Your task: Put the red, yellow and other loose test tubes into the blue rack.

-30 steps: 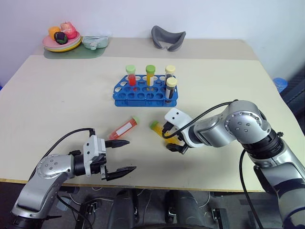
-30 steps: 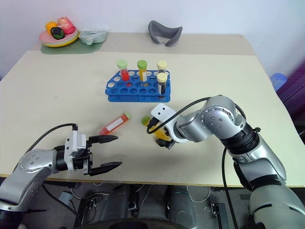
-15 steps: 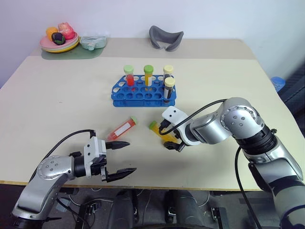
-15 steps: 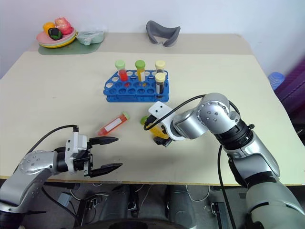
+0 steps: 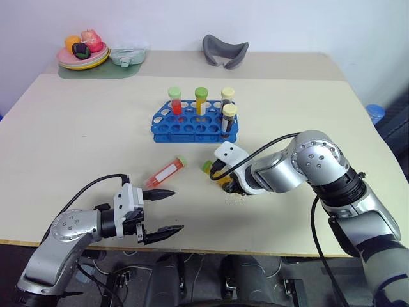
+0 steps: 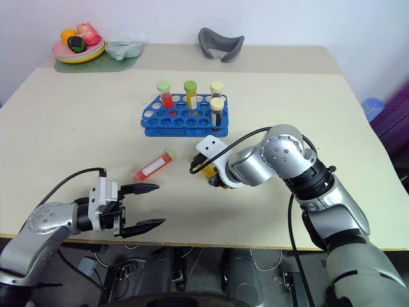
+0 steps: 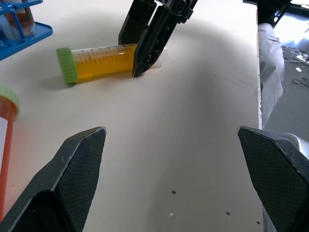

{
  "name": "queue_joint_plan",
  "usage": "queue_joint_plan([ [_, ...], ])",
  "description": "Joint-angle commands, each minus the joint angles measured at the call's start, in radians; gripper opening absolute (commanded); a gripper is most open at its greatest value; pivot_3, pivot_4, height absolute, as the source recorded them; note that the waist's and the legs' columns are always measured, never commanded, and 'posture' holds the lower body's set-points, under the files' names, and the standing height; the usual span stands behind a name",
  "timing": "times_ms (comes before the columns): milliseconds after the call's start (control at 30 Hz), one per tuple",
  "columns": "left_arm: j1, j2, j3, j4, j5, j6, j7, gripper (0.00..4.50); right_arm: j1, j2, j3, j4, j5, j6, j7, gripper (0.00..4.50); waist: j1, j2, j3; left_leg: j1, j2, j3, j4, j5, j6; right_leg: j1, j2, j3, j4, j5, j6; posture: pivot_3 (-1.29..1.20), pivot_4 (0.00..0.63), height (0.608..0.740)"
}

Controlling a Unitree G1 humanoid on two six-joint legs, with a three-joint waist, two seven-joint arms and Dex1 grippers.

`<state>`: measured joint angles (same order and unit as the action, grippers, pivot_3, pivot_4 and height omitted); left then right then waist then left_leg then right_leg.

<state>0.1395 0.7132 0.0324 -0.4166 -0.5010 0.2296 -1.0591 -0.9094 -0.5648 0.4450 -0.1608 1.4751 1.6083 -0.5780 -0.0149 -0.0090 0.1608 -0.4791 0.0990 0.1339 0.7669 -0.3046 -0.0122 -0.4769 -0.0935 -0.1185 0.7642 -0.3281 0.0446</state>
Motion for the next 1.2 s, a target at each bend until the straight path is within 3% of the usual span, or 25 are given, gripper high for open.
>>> queue_joint_plan([
  [33, -0.011, -0.002, 0.007, -0.041, -0.012, 0.0, 0.009, 4.5, -0.01, 0.004, -0.01, 0.004, -0.009, 0.006, -0.01, 1.81, 0.0, 0.0, 0.0, 0.0, 0.0, 0.0, 0.0, 0.0, 0.0, 0.0, 0.0, 0.0, 0.0, 0.0, 0.0, 0.0, 0.15, 0.669],
  [133, -0.017, 0.0, 0.008, -0.04, -0.015, 0.005, 0.01, 4.5, -0.01, 0.002, -0.012, 0.005, -0.009, 0.006, -0.009, 1.81, 0.0, 0.0, 0.0, 0.0, 0.0, 0.0, 0.0, 0.0, 0.0, 0.0, 0.0, 0.0, 0.0, 0.0, 0.0, 0.0, 0.15, 0.669],
  [267, -0.024, 0.003, 0.01, -0.042, -0.019, 0.012, 0.015, 4.5, -0.015, -0.001, -0.014, -0.006, -0.018, 0.006, -0.002, 0.86, 0.0, 0.0, 0.0, 0.0, 0.0, 0.0, 0.0, 0.0, 0.0, 0.0, 0.0, 0.0, 0.0, 0.0, 0.0, 0.0, 0.15, 0.669],
  [433, -0.021, -0.003, 0.026, -0.049, -0.025, 0.024, 0.036, 4.5, -0.031, -0.002, -0.027, -0.025, -0.033, 0.006, 0.029, 0.86, 0.0, 0.0, 0.0, 0.0, 0.0, 0.0, 0.0, 0.0, 0.0, 0.0, 0.0, 0.0, 0.0, 0.0, 0.0, 0.0, 0.15, 0.669],
  [567, -0.015, -0.029, 0.091, -0.052, -0.059, 0.047, 0.105, 4.5, -0.065, -0.001, -0.081, -0.093, -0.134, -0.023, 0.115, 0.86, 0.001, 0.0, 0.0, -0.001, 0.0, 0.0, 0.0, 0.0, 0.0, -0.001, 0.0, 0.0, -0.001, 0.0, 0.0, 0.0, 0.15, 0.669],
  [700, -0.012, -0.061, 0.168, -0.056, -0.101, 0.073, 0.178, 4.5, -0.048, -0.068, -0.09, -0.25, -0.367, -0.281, 0.373, 0.86, 0.002, 0.001, 0.001, -0.001, 0.0, 0.0, -0.003, 0.0, 0.0, -0.001, 0.0, 0.0, -0.003, 0.0, 0.0, 0.0, 0.15, 0.669],
  [800, -0.02, -0.076, 0.193, -0.056, -0.119, 0.084, 0.204, 4.5, 0.053, 0.004, -0.186, -0.222, -0.488, -0.563, 0.547, 0.86, 0.002, -0.001, 0.0, 0.0, 0.0, 0.0, -0.007, 0.0, 0.0, 0.001, 0.002, 0.0, -0.009, 0.001, 0.002, 0.0, 0.15, 0.669],
  [1067, -0.06, -0.125, 0.203, -0.056, -0.109, 0.075, 0.276, 4.5, 0.19, 0.24, -0.171, -0.076, -0.867, -1.059, 0.703, 0.86, 0.0, 0.0, 0.0, 0.0, -0.001, 0.001, -0.008, 0.003, -0.005, 0.001, 0.001, 0.0, -0.01, 0.002, 0.003, 0.0, 0.15, 0.669],
  [1200, -0.09, -0.165, 0.179, -0.048, -0.053, 0.046, 0.337, 4.5, 0.194, 0.417, -0.188, 0.13, -1.002, -1.273, 0.707, 0.86, -0.004, 0.0, 0.0, 0.001, -0.001, 0.001, -0.008, 0.004, -0.006, 0.001, 0.002, 0.0, -0.009, 0.002, 0.002, 0.0, 0.15, 0.669],
])
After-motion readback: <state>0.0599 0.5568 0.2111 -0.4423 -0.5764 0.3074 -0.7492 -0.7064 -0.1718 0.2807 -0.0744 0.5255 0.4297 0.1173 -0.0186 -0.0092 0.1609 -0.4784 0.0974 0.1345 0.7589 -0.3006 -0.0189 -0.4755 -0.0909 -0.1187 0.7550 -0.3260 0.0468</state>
